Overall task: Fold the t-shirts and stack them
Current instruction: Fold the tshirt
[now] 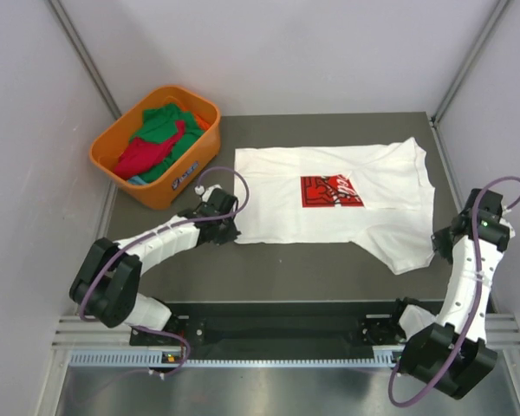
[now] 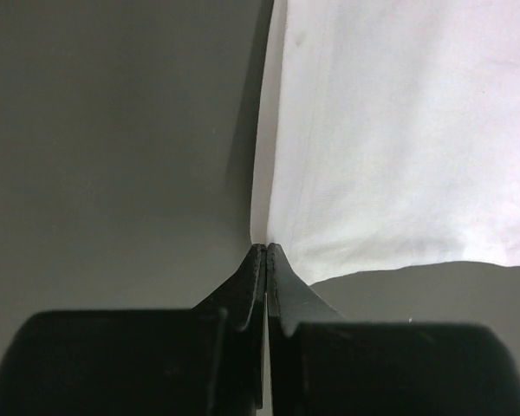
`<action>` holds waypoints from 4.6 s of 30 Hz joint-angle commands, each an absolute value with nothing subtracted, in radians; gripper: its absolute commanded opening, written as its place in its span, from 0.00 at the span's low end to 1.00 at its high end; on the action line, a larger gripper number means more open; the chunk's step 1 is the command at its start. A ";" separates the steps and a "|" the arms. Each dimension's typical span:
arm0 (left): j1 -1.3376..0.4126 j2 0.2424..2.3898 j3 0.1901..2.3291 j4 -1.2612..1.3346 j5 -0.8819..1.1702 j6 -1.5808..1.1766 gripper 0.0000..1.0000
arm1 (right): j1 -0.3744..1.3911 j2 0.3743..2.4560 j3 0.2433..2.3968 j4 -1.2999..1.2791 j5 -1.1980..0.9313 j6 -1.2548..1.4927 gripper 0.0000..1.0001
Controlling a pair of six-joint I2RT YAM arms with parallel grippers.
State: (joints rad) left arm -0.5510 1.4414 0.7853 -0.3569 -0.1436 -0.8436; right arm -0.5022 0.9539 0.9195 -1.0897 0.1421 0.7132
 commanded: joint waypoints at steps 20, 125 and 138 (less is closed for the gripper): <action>-0.568 1.480 0.955 -0.485 -0.187 -0.756 0.00 | -0.518 0.928 0.965 -0.911 0.025 0.661 0.00; -0.383 1.976 1.707 -0.643 -0.258 -0.522 0.43 | -0.327 1.933 1.506 -0.188 -0.281 0.913 0.21; -0.420 1.775 1.346 -0.514 -0.020 -0.518 0.45 | -0.331 1.692 1.346 -0.629 -0.120 0.879 0.43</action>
State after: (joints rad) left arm -0.4091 1.8637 1.4097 -0.6048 -0.0853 -0.5205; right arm -0.3130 1.8202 1.4281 -0.4980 -0.2062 0.8349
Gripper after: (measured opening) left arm 0.439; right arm 0.431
